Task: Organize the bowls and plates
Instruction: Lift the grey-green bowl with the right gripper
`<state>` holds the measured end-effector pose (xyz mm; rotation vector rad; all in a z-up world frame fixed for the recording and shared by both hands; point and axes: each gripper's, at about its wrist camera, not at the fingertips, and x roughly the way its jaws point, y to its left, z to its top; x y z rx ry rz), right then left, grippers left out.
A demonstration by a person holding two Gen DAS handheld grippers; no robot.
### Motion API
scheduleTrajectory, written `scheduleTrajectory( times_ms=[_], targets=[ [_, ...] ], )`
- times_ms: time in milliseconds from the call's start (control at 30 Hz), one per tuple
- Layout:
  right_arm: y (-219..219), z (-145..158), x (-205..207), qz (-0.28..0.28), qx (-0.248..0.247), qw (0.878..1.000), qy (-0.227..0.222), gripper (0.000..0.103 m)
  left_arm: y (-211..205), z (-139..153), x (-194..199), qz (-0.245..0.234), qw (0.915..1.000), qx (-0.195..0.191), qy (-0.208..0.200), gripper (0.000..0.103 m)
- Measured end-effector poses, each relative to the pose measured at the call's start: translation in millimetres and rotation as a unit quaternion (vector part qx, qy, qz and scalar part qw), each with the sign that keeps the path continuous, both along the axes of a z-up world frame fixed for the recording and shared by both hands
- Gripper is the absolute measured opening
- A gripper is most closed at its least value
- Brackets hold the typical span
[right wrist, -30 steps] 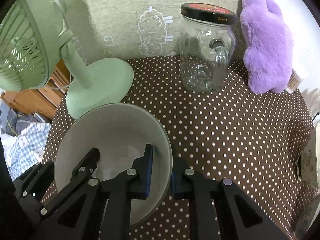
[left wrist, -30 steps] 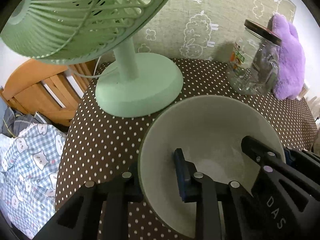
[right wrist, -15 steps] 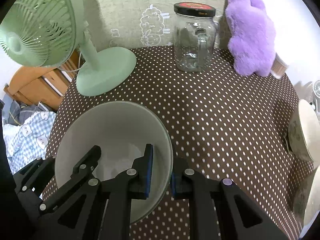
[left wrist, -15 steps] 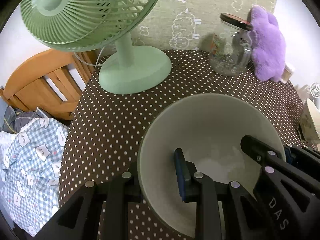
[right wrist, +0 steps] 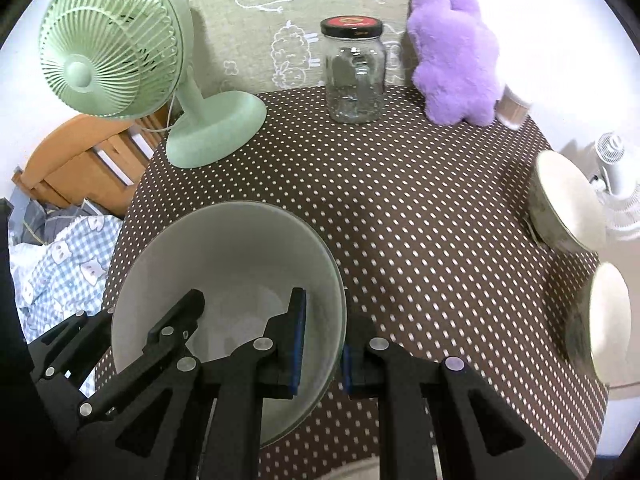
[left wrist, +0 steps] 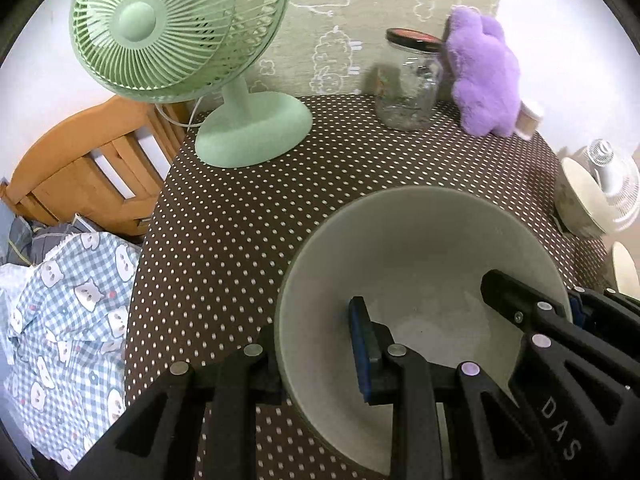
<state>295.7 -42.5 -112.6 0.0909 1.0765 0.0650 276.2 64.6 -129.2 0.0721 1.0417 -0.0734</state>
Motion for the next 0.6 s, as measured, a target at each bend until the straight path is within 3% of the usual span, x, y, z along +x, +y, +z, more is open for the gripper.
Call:
scheduleTrajectory(
  times_ms=[600],
  targets=[
    [-60, 37, -108, -0.066, -0.005, 0.997, -0.030, 0.017, -59, 33, -80, -0.068, 0.9975, -0.009, -0.016, 0.023]
  ],
)
